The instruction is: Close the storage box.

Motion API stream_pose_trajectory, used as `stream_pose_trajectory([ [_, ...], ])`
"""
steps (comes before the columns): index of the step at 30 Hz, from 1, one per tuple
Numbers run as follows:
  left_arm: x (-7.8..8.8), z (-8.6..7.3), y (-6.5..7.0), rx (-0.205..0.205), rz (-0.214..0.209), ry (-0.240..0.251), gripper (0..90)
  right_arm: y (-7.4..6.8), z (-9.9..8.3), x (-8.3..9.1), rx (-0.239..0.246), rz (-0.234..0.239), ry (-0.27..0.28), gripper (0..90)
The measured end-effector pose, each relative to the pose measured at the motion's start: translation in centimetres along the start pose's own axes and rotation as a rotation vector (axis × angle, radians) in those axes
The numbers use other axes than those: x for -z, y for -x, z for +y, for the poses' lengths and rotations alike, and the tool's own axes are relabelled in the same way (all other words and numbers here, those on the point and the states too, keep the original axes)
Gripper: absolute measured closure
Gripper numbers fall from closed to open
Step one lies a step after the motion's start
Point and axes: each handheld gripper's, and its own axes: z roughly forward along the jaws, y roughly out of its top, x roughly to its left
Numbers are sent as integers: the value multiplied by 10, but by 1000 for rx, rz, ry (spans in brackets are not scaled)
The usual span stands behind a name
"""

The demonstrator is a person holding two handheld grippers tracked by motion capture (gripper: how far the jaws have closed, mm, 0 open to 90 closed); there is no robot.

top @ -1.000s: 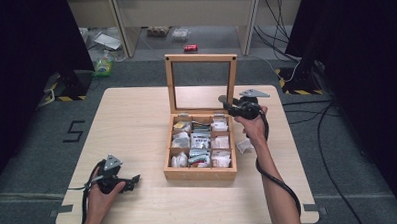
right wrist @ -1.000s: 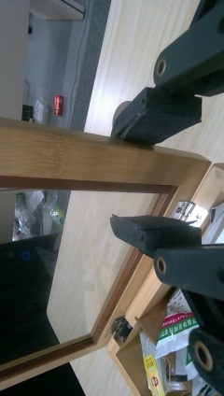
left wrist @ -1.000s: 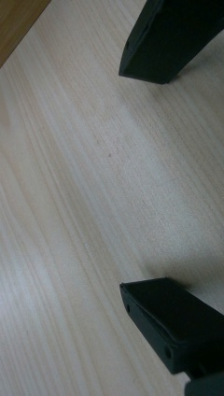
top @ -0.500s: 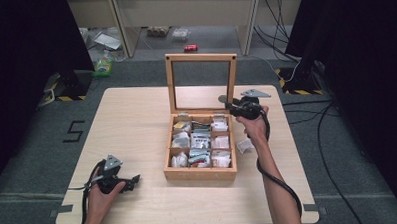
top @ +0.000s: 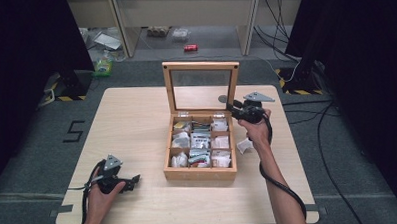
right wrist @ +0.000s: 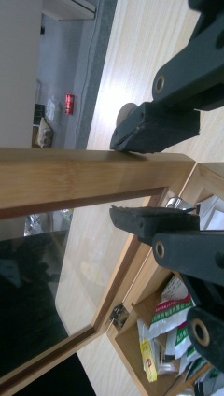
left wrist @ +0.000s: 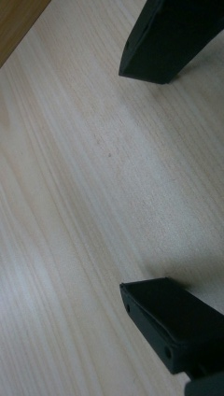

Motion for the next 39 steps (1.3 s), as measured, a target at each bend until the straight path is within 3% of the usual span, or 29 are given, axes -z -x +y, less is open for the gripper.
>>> stream_pose_trajectory([
  [15, 0, 0, 0, 0, 0, 0, 0, -2, -6, 4, -21, 4, 2, 625],
  [36, 0, 0, 0, 1, 0, 1, 0, -10, -4, 11, 49, -7, 16, 615],
  [39, 0, 0, 0, 1, 0, 1, 0, -10, -5, 12, 35, -6, 24, 609],
])
